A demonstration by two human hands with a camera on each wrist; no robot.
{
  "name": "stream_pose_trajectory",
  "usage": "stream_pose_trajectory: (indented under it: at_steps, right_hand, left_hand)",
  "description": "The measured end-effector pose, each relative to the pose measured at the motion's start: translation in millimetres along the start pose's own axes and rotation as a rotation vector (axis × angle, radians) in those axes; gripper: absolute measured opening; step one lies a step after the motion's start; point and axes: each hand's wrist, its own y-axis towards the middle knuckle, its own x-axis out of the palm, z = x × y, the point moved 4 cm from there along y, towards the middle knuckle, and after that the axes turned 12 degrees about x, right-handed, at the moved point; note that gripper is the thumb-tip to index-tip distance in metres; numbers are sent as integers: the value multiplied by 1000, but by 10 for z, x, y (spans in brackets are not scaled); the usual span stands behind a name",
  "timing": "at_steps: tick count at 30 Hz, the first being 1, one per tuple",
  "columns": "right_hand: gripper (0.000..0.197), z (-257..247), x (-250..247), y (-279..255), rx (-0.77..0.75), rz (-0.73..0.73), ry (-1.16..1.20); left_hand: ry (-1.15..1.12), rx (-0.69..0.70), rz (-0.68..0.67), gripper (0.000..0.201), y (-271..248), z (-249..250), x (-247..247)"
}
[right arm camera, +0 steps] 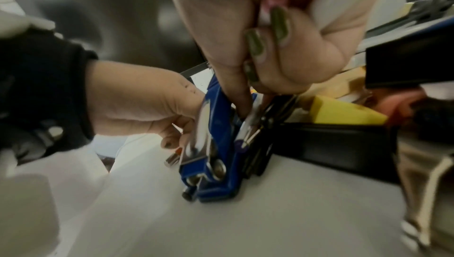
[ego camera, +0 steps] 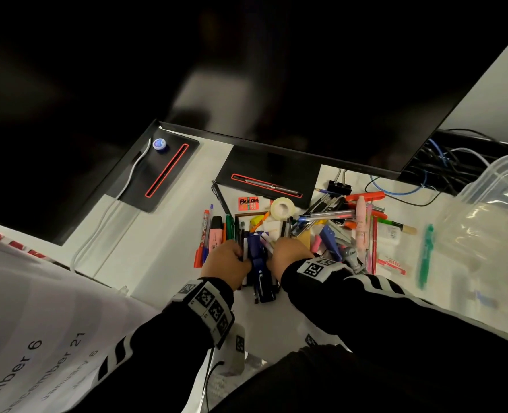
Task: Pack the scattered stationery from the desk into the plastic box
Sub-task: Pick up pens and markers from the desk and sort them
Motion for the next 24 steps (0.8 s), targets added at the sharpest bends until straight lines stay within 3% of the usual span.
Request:
stream_pose_trajectory:
  at_steps: [7,14,17,20,24]
  right_hand:
    - [33,178,-4,88,105,-22,82]
    - [23,446,-113,126,74,-48,522]
    - [20,556,-145,46,87,-156,870]
    - [11,626,-158,-22,58,-260,1062]
    - [25,692,-196,-68,-37,-240,1112]
  left_hand:
    - [-23,29,-2,19,-17,5,9]
    - [-99,1,181,9,-70,-54,-172]
    - [-185,60,259,8,-102,45,-244]
    - [-247,162,225,5,-125,263,-240]
    - [-270,285,112,9,-148,596,-126]
